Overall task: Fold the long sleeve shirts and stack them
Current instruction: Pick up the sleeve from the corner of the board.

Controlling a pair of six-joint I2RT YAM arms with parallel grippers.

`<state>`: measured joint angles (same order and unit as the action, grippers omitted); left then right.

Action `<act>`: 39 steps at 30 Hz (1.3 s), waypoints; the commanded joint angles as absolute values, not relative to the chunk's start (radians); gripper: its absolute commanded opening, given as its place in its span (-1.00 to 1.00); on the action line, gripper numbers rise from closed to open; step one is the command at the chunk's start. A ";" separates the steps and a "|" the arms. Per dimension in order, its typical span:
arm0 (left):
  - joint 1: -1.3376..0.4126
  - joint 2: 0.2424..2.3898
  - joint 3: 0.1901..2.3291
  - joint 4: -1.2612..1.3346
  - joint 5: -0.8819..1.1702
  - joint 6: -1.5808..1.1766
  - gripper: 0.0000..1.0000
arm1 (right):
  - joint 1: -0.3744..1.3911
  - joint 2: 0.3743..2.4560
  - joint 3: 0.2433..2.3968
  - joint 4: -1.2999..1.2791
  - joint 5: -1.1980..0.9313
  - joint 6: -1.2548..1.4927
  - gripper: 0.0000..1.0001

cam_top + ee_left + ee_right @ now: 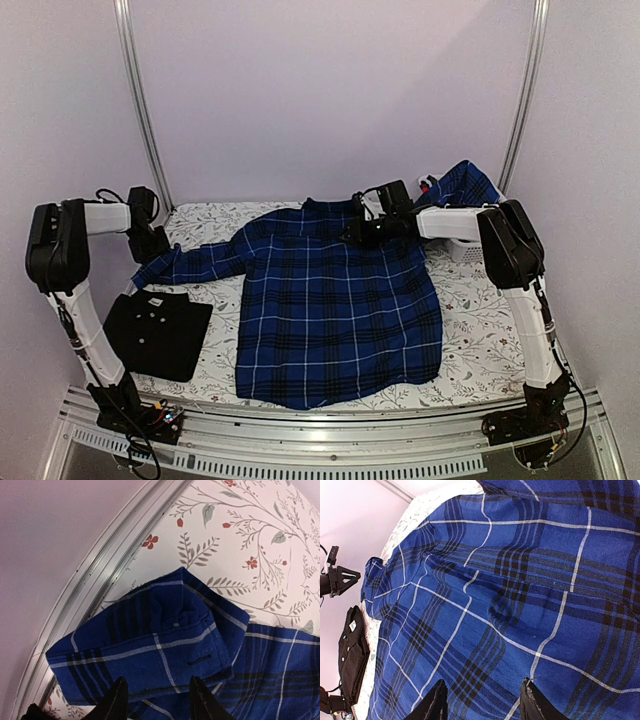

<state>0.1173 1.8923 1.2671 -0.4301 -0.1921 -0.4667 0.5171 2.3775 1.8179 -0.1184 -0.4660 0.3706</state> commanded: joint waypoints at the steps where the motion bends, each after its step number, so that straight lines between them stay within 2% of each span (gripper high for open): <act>1: 0.087 1.921 1.303 -0.471 -0.213 -0.437 -0.15 | 0.522 2.360 1.803 -0.112 -0.471 0.369 -0.04; 13: 0.047 1.905 1.183 -0.492 -0.304 -0.431 0.02 | 0.522 2.365 1.793 -0.104 -0.484 0.377 -0.04; 21: 0.047 1.967 1.249 -0.513 -0.397 -0.416 0.16 | 0.522 2.361 1.778 -0.093 -0.488 0.388 -0.04; 25: 0.048 2.018 1.301 -0.525 -0.433 -0.405 0.17 | 0.522 2.362 1.776 -0.094 -0.488 0.389 -0.05; 39: 0.065 2.117 1.416 -0.515 -0.478 -0.367 0.36 | 0.522 2.359 1.772 -0.094 -0.488 0.391 -0.05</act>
